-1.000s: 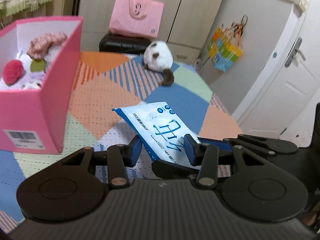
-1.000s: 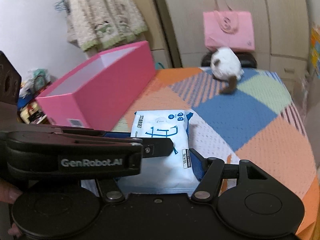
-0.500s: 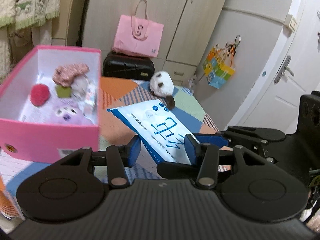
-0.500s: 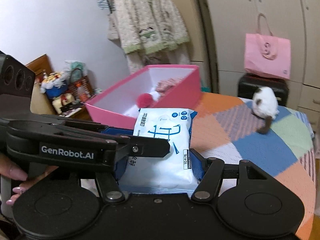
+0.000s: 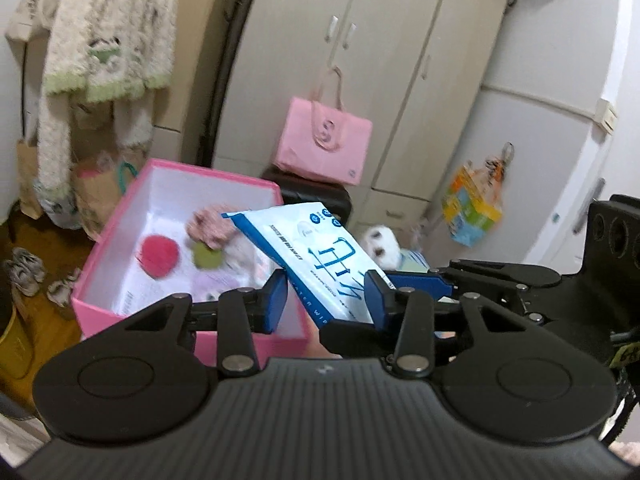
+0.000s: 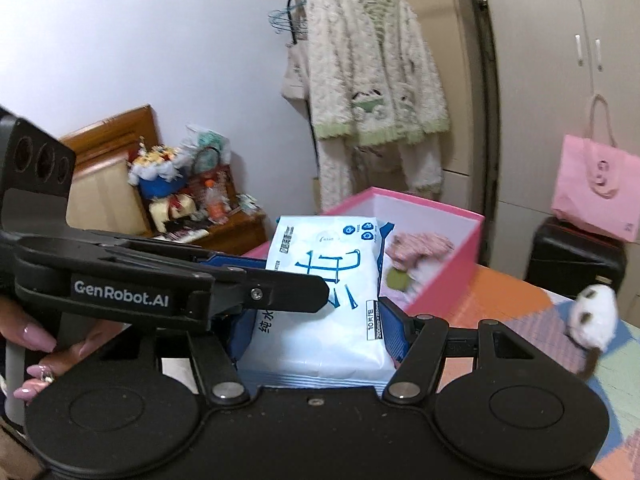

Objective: Organize soft objects
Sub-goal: 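Lift the tissue pack in the left gripper and carry it over the pink box, then lower the tissue pack into the pink box and open the left gripper, then lift the open left gripper and move it to the white panda plush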

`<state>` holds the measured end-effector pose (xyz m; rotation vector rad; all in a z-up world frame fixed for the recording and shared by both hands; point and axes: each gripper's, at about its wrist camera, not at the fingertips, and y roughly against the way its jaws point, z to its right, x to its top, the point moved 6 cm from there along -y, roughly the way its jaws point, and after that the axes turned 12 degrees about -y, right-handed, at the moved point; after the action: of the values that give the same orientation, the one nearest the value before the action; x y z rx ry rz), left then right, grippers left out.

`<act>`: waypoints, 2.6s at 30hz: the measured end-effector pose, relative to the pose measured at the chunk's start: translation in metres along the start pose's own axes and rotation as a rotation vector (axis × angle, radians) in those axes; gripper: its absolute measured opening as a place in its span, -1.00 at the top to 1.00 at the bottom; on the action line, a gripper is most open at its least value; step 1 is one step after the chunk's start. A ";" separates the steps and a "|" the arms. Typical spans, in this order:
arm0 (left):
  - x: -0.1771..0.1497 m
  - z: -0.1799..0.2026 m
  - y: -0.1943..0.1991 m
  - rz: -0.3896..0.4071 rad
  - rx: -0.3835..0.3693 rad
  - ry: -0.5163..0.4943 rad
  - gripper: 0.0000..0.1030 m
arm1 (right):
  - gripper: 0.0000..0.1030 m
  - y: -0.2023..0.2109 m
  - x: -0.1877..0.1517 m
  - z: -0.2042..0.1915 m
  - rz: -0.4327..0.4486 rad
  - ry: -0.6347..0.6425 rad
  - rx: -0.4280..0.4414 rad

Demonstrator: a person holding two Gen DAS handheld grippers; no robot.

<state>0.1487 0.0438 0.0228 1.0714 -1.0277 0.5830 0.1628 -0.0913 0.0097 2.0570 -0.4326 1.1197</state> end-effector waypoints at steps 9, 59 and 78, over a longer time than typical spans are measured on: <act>0.001 -0.039 -0.021 -0.027 0.045 0.034 0.26 | -0.33 -0.044 0.018 0.002 -0.048 -0.013 0.068; -0.002 -0.065 -0.032 -0.140 0.147 -0.159 0.16 | -0.49 -0.127 0.008 0.007 -0.224 0.081 -0.085; -0.004 -0.007 0.016 -0.129 0.072 -0.218 -0.03 | -0.49 -0.047 -0.005 -0.013 -0.163 0.198 -0.134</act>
<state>0.1363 0.0567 0.0256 1.2756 -1.1226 0.4074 0.1802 -0.0507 -0.0111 1.8098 -0.2313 1.1502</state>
